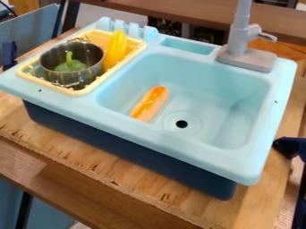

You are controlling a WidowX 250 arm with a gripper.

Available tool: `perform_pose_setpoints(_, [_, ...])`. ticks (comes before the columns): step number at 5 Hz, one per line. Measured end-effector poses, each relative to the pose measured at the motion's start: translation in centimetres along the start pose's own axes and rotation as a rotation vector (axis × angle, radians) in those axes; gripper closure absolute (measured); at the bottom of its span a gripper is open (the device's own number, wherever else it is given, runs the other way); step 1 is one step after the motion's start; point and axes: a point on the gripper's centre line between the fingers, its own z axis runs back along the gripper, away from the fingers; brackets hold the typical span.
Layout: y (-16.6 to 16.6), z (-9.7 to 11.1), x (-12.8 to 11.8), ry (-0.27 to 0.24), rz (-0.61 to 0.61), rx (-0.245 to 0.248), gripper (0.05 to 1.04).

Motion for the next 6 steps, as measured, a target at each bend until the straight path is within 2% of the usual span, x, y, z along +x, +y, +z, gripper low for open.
perform_pose_setpoints(1, [0.0, -1.0, 0.3, 0.029, 0.004, -0.004, 0.083])
perform_pose_setpoints(2, [0.2, -3.0, 1.9, 0.050, 0.046, 0.022, 0.083])
perform_pose_setpoints(4, [0.2, -4.2, 4.1, 0.047, 0.066, 0.080, 0.083])
perform_pose_setpoints(5, [0.5, -5.7, 5.0, 0.050, 0.093, 0.095, 0.083])
perform_pose_setpoints(6, [1.3, -6.8, 5.6, 0.055, 0.130, 0.060, 0.083])
